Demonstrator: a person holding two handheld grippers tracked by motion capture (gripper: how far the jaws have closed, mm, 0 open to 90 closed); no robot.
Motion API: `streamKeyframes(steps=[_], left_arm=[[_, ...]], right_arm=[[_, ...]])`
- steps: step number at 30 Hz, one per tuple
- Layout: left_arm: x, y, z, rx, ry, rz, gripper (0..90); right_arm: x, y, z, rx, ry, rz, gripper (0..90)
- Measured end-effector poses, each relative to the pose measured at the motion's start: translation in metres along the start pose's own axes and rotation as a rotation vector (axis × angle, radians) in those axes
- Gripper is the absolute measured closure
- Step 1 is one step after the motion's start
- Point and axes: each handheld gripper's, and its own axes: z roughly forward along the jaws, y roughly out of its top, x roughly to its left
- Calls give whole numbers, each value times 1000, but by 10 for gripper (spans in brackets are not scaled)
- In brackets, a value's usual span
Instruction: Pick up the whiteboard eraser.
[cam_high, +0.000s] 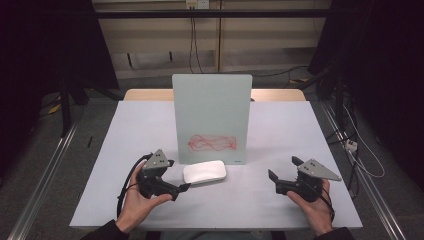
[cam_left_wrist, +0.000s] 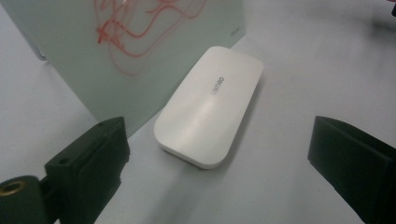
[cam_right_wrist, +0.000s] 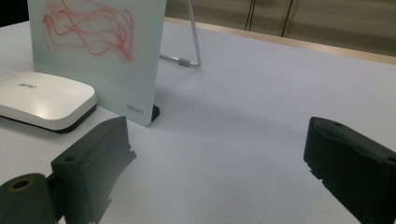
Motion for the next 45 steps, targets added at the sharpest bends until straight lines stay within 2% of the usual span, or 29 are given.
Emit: streamKeyframes(steps=[4,8,10,11,12,13,14,15,16,18,19,21,22,23,25,27,30,31,33,34,37,38,39,40,44,45], left_arm=[[-1,4,2,17,-8,20,57],[-1,9,6,36,-33,37,67],[-1,13,10,46,-24,51,67],[-1,16,15,61,-25,74,69],[-1,16,15,61,-25,74,65],[-1,17,18,59,-40,60,65],[-1,19,23,86,-50,60,71],[-1,19,23,86,-50,60,71],[1,21,28,113,-90,66,87],[1,20,34,114,-103,62,108],[2,21,36,135,-101,81,103],[1,22,38,149,-88,82,102],[2,23,41,148,-118,88,103],[2,27,45,182,-113,116,100],[4,31,50,189,-98,128,99],[4,32,52,182,-104,119,103],[7,36,56,194,-107,128,112],[8,37,59,188,-93,146,113],[9,39,61,179,-75,154,108],[10,42,65,191,-55,179,123],[10,43,68,184,-65,183,142],[8,45,72,201,-60,213,147],[8,45,72,201,-60,213,152],[7,46,78,222,-75,231,153],[5,47,84,242,-92,246,171],[5,48,86,261,-111,252,175]], right_arm=[[0,0,0,3,1,-4,68],[0,0,0,5,2,-2,67],[1,0,1,4,7,-2,68],[1,0,0,6,5,-3,68],[1,0,0,6,9,-2,68],[1,0,0,6,9,-2,68],[1,0,0,5,9,-3,68],[1,0,0,5,10,-3,68],[1,0,0,4,10,-4,68],[1,0,0,5,11,-4,68],[1,0,0,5,11,-4,68],[1,0,0,7,11,-4,68],[1,0,1,7,14,-6,68],[1,0,1,7,14,-10,68],[1,0,1,6,18,-9,68],[1,0,1,7,17,-10,69],[1,0,1,7,18,-7,68],[1,0,1,8,19,-7,68],[1,0,1,7,20,-9,68],[1,0,1,6,22,-8,68],[1,0,1,8,22,-8,68],[1,0,1,8,21,-9,68],[1,0,1,8,22,-9,68],[1,0,1,7,24,-7,68],[1,0,1,8,24,-7,68],[2,0,1,9,23,-8,68]])
